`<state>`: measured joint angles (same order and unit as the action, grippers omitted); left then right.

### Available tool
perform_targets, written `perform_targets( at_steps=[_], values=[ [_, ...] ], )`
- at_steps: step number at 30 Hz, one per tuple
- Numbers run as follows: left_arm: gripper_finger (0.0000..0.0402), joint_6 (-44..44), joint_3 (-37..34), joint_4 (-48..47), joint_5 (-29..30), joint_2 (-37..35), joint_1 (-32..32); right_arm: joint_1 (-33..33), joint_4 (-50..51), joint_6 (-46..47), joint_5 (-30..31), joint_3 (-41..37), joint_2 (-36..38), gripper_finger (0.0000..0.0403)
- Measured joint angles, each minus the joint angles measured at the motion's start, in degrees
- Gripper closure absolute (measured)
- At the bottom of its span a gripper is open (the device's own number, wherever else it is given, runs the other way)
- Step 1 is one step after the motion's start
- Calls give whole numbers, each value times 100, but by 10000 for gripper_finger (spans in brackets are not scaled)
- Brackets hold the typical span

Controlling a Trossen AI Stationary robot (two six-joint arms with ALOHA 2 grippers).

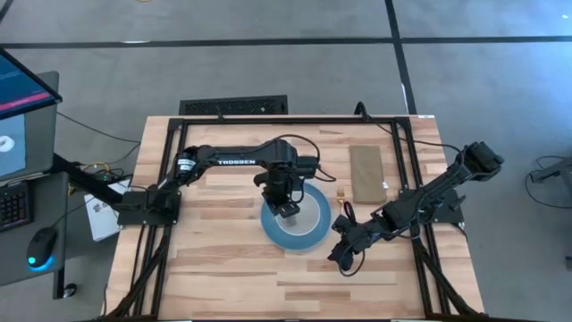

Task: Set table place
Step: Place the small silver tool inside the white bowl

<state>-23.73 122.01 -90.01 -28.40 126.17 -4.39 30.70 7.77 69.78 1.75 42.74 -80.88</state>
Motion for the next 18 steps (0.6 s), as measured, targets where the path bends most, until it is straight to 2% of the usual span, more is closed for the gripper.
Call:
perform_targets(
  at_steps=[8,18],
  values=[
    [355,-138,-229,-6,364,1,-28,0,4,-108,-19,0,0,210],
    [355,99,-251,-1,462,2,-10,0,44,-129,-19,0,0,210]
  ],
)
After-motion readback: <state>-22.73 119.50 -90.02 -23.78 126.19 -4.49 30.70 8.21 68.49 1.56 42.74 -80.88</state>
